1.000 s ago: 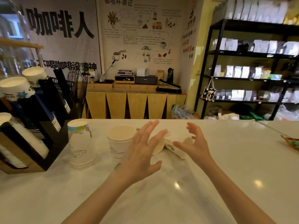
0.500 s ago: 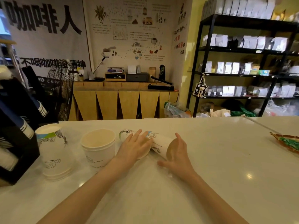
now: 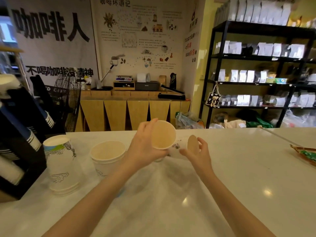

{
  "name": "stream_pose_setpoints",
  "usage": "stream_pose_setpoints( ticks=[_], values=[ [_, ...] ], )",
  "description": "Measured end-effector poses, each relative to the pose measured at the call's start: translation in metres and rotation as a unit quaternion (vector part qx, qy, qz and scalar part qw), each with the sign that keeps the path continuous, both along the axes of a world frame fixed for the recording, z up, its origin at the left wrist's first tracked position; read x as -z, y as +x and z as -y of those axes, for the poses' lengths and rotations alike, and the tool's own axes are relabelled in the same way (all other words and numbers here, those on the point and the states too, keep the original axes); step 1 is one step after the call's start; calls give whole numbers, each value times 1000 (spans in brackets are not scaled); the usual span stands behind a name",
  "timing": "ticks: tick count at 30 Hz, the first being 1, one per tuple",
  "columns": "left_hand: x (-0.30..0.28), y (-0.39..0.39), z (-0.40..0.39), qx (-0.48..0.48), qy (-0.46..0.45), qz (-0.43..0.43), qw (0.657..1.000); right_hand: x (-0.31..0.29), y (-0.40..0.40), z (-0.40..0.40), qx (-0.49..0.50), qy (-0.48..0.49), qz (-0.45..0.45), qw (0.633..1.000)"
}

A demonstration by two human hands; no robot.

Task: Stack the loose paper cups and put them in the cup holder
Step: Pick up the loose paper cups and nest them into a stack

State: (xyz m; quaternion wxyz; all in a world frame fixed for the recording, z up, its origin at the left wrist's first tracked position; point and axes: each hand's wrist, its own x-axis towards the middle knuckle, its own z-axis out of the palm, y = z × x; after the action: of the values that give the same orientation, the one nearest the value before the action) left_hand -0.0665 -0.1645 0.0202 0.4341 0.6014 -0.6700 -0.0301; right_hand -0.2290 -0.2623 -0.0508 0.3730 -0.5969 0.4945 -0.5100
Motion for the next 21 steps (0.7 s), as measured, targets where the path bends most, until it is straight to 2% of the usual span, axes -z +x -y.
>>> stream_pose_setpoints(
  ticks=[3,6,8,15,21],
  values=[
    [-39,10,-25,3,-63,-71,995,-18,6,-2,-29,25,125,991],
    [-64,31,-48,16,-101,-138,985,-45,15,-6,-74,51,268,959],
    [-75,46,-61,24,-116,-171,978,-62,22,-8,-110,60,328,936],
    [-88,90,-94,-33,-103,-184,977,-117,45,-27,-274,-4,340,900],
    [-59,98,-95,-94,-1,-100,991,-155,68,-39,-323,-58,350,877]
  ],
)
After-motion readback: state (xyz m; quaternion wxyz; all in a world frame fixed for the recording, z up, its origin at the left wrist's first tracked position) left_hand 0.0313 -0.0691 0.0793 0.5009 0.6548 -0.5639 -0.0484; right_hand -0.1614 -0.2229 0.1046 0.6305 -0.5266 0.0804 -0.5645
